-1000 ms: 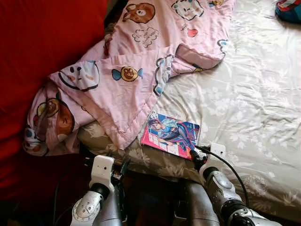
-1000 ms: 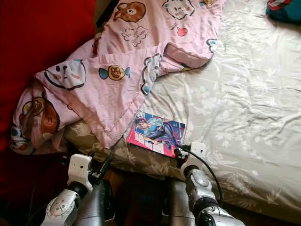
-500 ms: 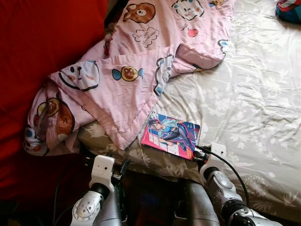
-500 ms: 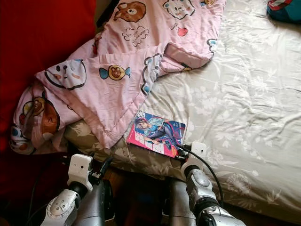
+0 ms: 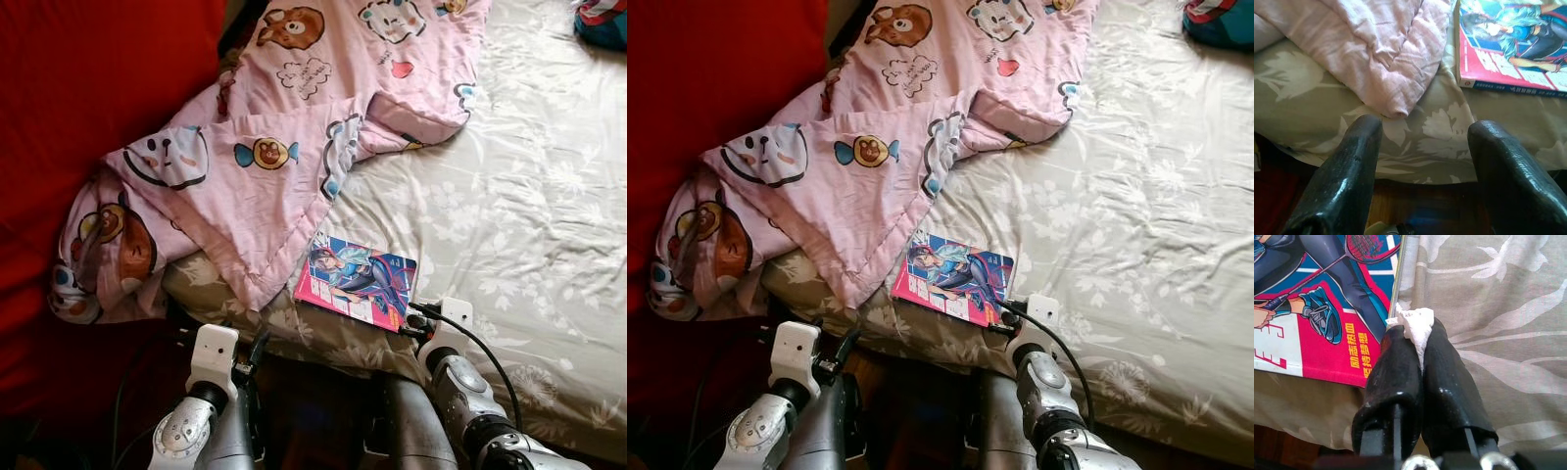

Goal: Clean up the room

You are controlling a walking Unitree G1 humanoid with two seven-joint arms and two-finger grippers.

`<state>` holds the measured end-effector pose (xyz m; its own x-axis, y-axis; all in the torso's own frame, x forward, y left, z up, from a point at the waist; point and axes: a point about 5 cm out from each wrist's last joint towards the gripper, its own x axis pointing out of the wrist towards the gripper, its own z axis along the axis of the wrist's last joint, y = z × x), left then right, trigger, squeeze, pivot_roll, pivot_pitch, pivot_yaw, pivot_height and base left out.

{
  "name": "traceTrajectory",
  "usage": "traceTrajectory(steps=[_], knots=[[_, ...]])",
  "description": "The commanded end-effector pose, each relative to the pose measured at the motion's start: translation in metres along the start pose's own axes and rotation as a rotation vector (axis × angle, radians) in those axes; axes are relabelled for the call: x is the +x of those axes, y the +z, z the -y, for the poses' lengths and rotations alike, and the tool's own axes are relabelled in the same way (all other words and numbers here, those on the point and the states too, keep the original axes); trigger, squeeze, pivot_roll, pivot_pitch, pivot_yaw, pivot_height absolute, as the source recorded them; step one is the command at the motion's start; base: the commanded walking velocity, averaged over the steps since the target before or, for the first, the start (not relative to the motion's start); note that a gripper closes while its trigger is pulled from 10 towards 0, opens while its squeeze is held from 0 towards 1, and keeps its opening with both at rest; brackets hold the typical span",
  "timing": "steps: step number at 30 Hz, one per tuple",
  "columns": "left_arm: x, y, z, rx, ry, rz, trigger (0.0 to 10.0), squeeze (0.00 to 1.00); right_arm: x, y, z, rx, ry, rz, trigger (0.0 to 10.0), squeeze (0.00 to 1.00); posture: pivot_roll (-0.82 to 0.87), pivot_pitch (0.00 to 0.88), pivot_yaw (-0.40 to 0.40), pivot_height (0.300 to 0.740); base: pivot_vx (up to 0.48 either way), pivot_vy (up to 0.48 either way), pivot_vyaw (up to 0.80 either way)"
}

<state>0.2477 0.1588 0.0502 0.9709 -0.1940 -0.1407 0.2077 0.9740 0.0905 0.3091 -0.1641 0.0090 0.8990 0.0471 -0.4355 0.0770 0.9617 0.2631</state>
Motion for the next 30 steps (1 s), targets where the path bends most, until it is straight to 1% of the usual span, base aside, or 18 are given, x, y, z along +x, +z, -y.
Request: traceTrajectory(steps=[1,3,4,7,10,11,12,13,14,15,16,17,18,20,22,24,28,30], knots=[[-0.006,-0.012,-0.003,-0.002,0.016,-0.044,10.0,0.0,-0.003,-0.008,0.007,-0.004,-0.024,-0.027,0.0,0.0,0.1,0.234,-0.049,0.622,0.0,0.0,0.0],[-0.004,-0.017,-0.008,-0.008,0.04,-0.061,10.0,0.0,-0.004,-0.006,0.012,-0.008,-0.04,-0.01,0.0,0.0,0.09,0.212,-0.052,0.622,0.0,0.0,0.0],[-0.002,-0.021,-0.012,-0.016,0.06,-0.074,10.0,0.0,-0.005,-0.006,0.015,-0.008,-0.041,0.002,0.0,0.0,0.09,0.187,-0.055,0.622,0.0,0.0,0.0],[0.0,-0.027,-0.018,-0.008,0.08,-0.096,10.0,0.0,-0.007,-0.005,0.02,-0.014,-0.054,0.024,0.0,0.0,0.08,0.154,-0.057,0.622,0.0,0.0,0.0],[0.001,-0.029,-0.02,-0.015,0.09,-0.103,10.0,0.0,-0.008,-0.005,0.021,-0.015,-0.056,0.031,0.0,0.0,0.07,0.148,-0.057,0.622,0.0,0.0,0.0],[0.002,-0.034,-0.023,-0.029,0.106,-0.123,10.0,0.0,-0.01,-0.007,0.023,-0.014,-0.056,0.042,0.0,0.0,0.05,0.102,-0.052,0.622,0.0,0.0,0.0],[0.002,-0.034,-0.023,-0.029,0.106,-0.123,10.0,0.0,-0.01,-0.007,0.023,-0.014,-0.056,0.042,0.0,0.0,0.05,0.102,-0.052,0.622,0.0,0.0,0.0],[0.003,-0.04,-0.026,-0.045,0.123,-0.147,10.0,0.0,-0.011,-0.009,0.025,-0.01,-0.058,0.052,0.0,0.0,0.04,0.073,-0.049,0.622,0.0,0.0,0.0],[0.005,-0.049,-0.03,-0.069,0.145,-0.184,10.0,0.0,-0.015,-0.013,0.028,-0.009,-0.068,0.063,0.4,0.0,0.03,0.049,-0.046,0.622,0.0,0.0,0.0],[0.005,-0.051,-0.031,-0.078,0.151,-0.195,10.0,0.0,-0.016,-0.015,0.03,-0.012,-0.073,0.065,3.7,0.0,0.03,0.049,-0.046,0.622,0.0,0.0,0.0],[0.004,-0.055,-0.032,-0.089,0.159,-0.212,10.0,0.0,-0.019,-0.02,0.033,-0.003,-0.078,0.061,8.0,0.0,0.02,0.031,-0.045,0.622,0.0,0.0,0.0],[0.004,-0.059,-0.032,-0.097,0.166,-0.227,10.0,0.0,-0.022,-0.025,0.035,0.002,-0.089,0.053,10.0,0.0,0.02,0.021,-0.043,0.622,0.0,0.0,0.0],[0.004,-0.059,-0.032,-0.097,0.166,-0.227,10.0,0.0,-0.022,-0.025,0.035,0.002,-0.089,0.053,10.0,0.0,0.02,0.021,-0.043,0.622,0.0,0.0,0.0],[0.004,-0.066,-0.033,-0.108,0.175,-0.27,10.0,0.0,-0.028,-0.037,0.042,0.03,-0.119,0.021,10.0,0.0,0.01,0.0,-0.037,0.622,0.0,0.0,0.0],[0.003,-0.071,-0.033,-0.108,0.175,-0.299,10.0,0.0,-0.031,-0.044,0.046,0.029,-0.135,0.001,10.0,0.0,0.0,0.0,-0.032,0.622,0.0,0.0,0.0],[0.001,-0.077,-0.033,-0.117,0.176,-0.325,10.0,0.0,-0.036,-0.053,0.049,-0.009,-0.16,-0.041,10.0,0.0,-0.01,0.0,-0.026,0.637,0.0,0.0,0.0],[0.0,-0.082,-0.031,-0.123,0.18,-0.358,10.0,0.0,-0.039,-0.06,0.05,0.009,-0.168,-0.07,10.0,0.0,-0.02,0.0,-0.018,0.652,0.0,0.0,0.0],[-0.001,-0.086,-0.031,-0.125,0.176,-0.386,10.0,0.0,-0.041,-0.066,0.05,0.002,-0.18,-0.099,10.0,0.0,-0.03,0.0,-0.011,0.662,0.0,0.0,0.0]])
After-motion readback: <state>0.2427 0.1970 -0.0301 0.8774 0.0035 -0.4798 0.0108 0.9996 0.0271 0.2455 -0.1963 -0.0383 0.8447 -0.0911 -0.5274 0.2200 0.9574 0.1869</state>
